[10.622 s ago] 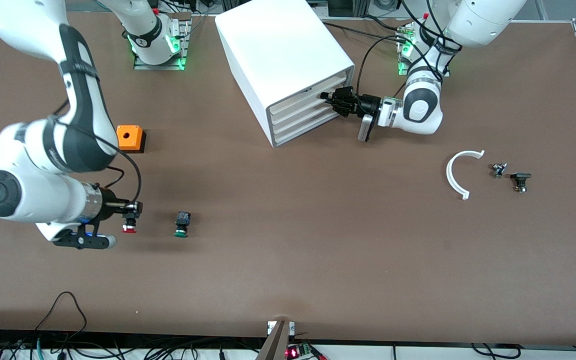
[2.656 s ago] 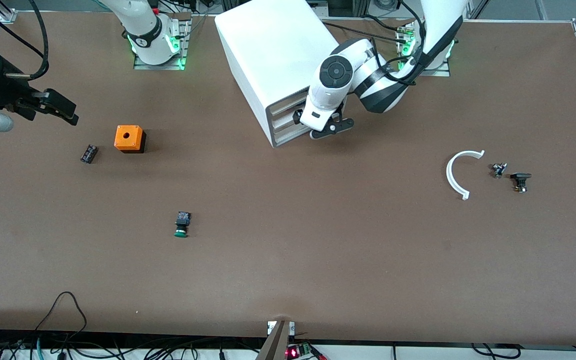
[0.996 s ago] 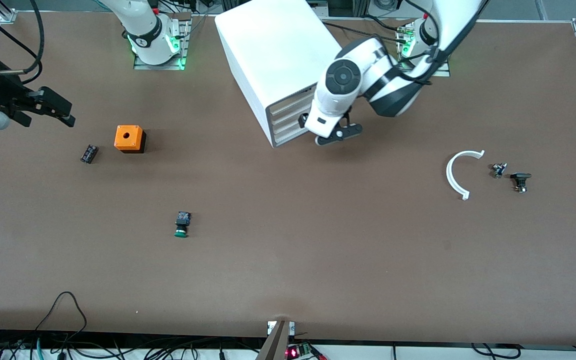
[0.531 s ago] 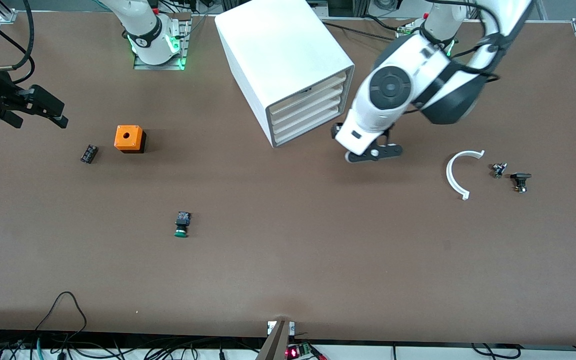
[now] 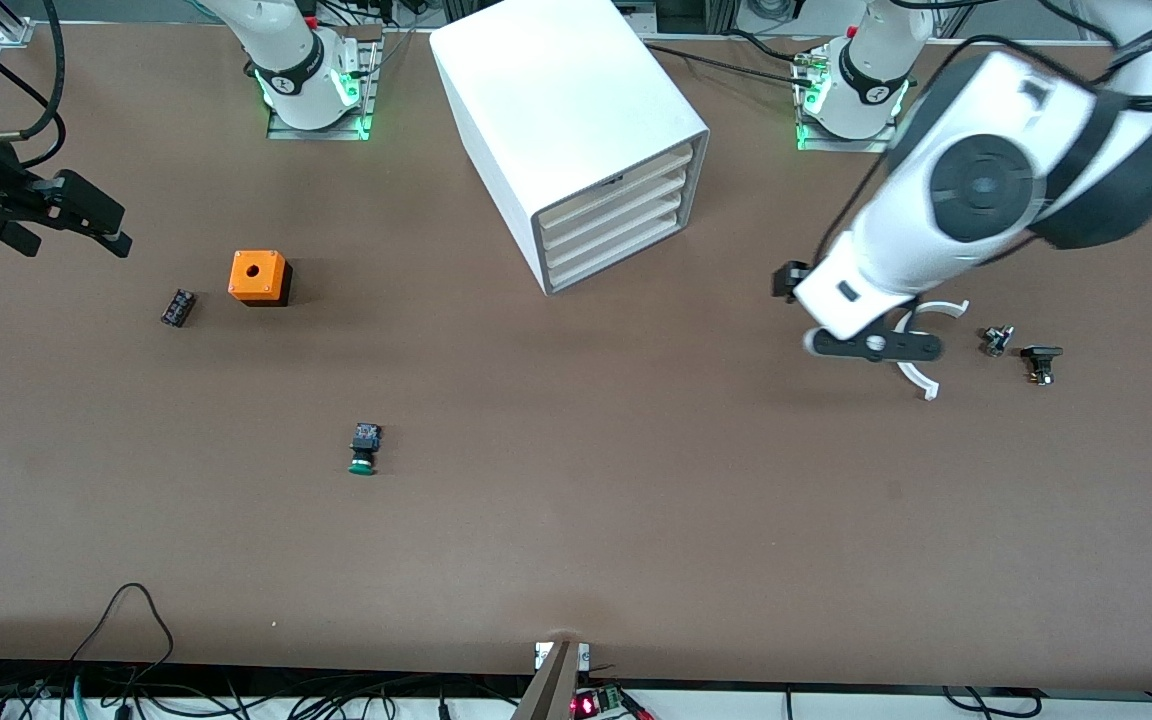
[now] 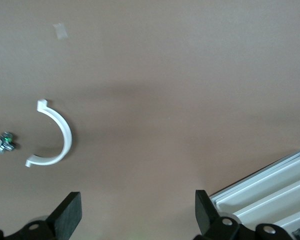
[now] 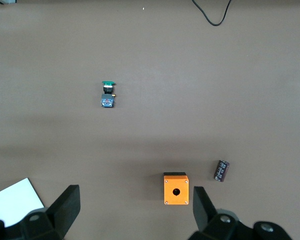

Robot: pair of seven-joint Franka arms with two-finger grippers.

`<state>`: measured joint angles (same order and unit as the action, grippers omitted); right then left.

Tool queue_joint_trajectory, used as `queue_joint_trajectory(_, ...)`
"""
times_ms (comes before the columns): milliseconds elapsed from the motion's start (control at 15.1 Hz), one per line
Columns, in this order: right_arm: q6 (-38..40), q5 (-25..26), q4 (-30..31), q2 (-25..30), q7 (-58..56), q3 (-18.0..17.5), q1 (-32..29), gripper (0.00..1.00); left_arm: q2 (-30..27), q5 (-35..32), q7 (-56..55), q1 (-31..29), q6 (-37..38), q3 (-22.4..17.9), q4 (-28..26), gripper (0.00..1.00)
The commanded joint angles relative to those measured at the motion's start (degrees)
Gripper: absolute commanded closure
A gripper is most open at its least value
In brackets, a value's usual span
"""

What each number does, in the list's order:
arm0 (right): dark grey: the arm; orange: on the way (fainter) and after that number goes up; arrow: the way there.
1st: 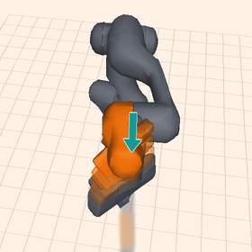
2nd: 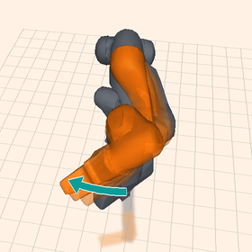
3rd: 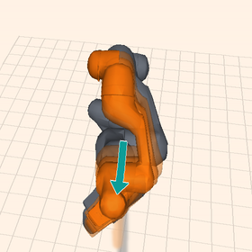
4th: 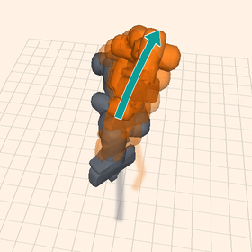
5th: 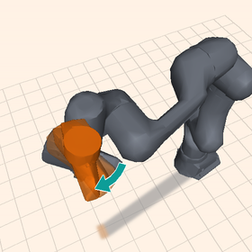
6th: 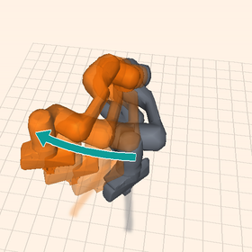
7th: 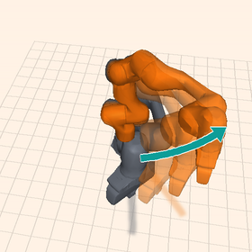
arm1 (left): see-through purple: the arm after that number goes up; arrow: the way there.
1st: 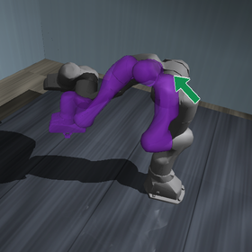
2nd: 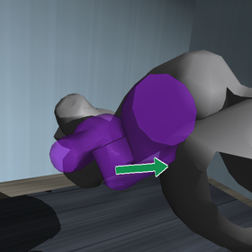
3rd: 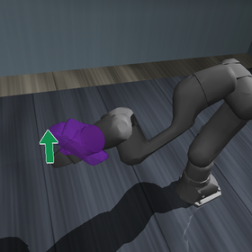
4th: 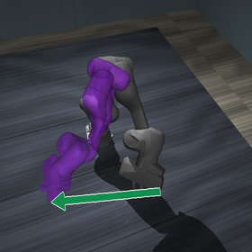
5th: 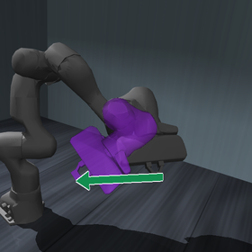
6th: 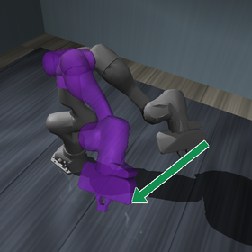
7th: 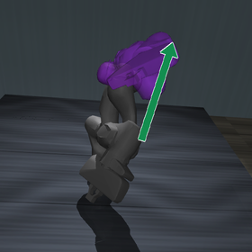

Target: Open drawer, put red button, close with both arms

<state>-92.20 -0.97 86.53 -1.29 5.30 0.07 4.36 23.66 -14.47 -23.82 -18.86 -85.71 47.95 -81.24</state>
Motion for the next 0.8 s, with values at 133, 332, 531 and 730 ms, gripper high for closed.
queue_joint_trajectory(133, 0.18, 0.62, -1.45, -0.82, -0.47, -0.42, -0.50, 0.00, -2.30, -1.35, 10.35, -4.59, 2.91, 0.75, 2.05, 0.00)
queue_joint_trajectory(332, 0.18, 0.53, -1.45, -0.99, 0.06, -0.42, -0.50, 0.00, -7.30, -0.03, 17.82, -3.82, 2.48, -4.77, 1.00, 0.00)
queue_joint_trajectory(531, 0.09, 0.62, -1.45, -0.99, 0.15, -0.42, -0.50, 0.00, -11.17, 5.40, 22.66, 2.41, 2.21, -16.97, -0.49, 0.00)
queue_joint_trajectory(730, 0.09, 0.62, -1.45, -0.99, 0.15, -0.42, -0.49, 0.00, -14.33, 9.55, 27.32, 5.49, -1.46, -26.64, -3.38, 0.00)
